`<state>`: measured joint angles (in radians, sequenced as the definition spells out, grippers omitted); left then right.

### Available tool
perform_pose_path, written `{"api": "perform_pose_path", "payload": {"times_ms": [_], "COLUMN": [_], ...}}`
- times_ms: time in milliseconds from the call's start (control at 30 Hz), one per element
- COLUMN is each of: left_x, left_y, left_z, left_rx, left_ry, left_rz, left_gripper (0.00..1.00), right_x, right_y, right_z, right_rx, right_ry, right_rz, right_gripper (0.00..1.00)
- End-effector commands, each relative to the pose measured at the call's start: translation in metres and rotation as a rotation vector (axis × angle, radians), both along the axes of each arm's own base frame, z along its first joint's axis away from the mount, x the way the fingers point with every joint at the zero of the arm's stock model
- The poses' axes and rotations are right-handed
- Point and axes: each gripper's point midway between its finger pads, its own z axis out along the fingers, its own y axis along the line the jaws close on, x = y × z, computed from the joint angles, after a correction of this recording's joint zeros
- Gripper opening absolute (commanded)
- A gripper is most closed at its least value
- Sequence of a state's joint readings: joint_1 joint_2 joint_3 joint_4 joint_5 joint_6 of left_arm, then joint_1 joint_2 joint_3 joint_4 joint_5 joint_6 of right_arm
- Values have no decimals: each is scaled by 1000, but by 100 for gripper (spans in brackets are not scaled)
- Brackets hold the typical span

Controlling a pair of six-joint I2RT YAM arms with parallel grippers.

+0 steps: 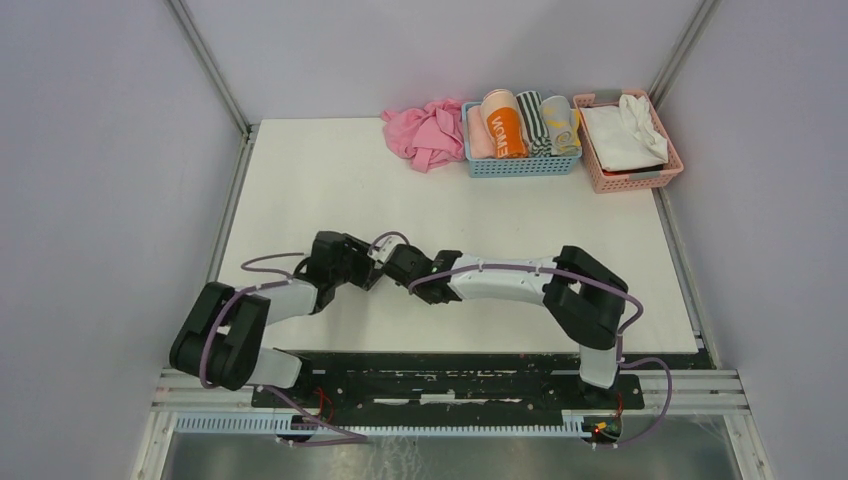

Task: Roll the towels
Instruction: Pick up the towel at the center of the board.

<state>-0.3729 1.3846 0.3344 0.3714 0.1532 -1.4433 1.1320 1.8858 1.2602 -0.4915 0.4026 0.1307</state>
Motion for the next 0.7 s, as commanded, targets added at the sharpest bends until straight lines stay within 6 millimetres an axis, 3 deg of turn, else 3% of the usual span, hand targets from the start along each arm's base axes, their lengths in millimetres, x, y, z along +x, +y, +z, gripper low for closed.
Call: {"api": "perform_pose_path", "payload": {"times_ms": [0, 133, 267, 533, 667], "left_x": [34, 63, 74, 66, 63], "left_y": [28, 60, 87, 137, 153], "left_z": [21, 57, 100, 176, 186], "left_rx": [104, 203, 365, 747, 856], "left_ry": [-44, -80, -137, -270, -287], "left_rz": [-31, -27, -83, -142, -139], "left_gripper": [66, 69, 72, 82, 83], "right_x": [46, 89, 141, 236, 281], "right_y": [-34, -67, -102, -183, -222], "right_z": [62, 101, 151, 225, 248], "right_rx": [-100, -157, -206, -337, -379], "right_ry": [-154, -249, -381, -585, -670], "right_rz": [-74, -177, -309, -576, -688], "right_gripper": [0, 0, 0, 0, 0]}}
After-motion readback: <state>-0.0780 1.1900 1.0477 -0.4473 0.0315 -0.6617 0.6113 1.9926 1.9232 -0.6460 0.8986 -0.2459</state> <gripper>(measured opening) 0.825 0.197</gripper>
